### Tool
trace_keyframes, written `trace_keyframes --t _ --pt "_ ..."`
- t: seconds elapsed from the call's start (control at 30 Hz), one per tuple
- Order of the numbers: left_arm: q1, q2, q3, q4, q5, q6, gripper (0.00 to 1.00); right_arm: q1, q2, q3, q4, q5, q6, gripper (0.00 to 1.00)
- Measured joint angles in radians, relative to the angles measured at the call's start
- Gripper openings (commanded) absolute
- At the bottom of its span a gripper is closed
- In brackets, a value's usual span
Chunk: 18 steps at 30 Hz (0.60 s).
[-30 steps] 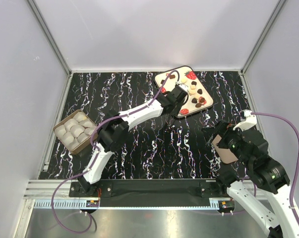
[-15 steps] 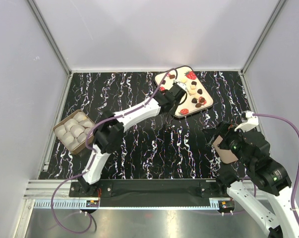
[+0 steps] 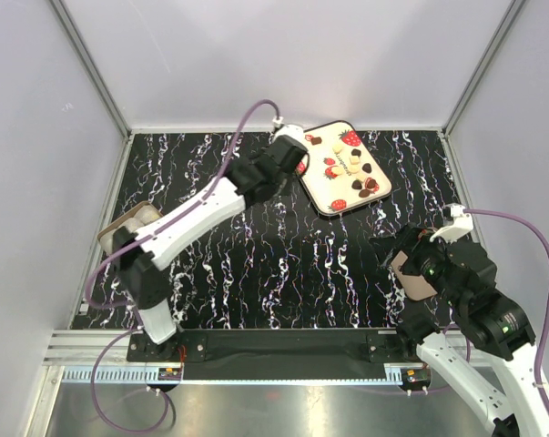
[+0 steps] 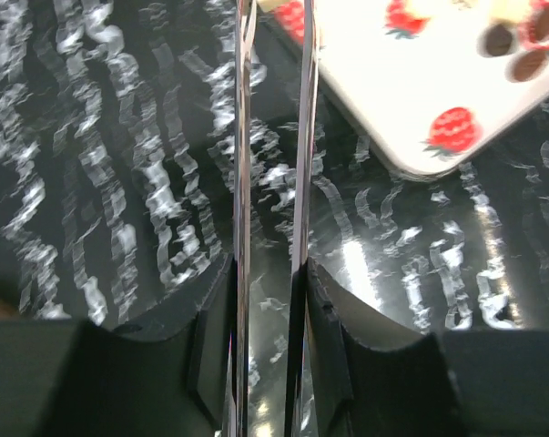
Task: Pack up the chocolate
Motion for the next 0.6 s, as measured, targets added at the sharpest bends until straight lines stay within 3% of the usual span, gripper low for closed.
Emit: trace_keyframes --t 0.2,0.4,0.6 --pt "0.137 -0.254 -0.219 -0.097 -0.050 -0.087 0.35 0.000 -0.011 -0.026 0.025 -0.037 0.009 1.00" --pt "0.399 -0.558 -0.470 -0.206 -0.093 -0.162 0.35 0.000 -0.011 -0.048 0.059 -0.080 0.008 1.00" --pt "0.642 -0.783 -0.592 -0.272 -0.090 -0.167 0.35 0.000 0.000 -0.063 0.088 -0.127 0.001 1.00"
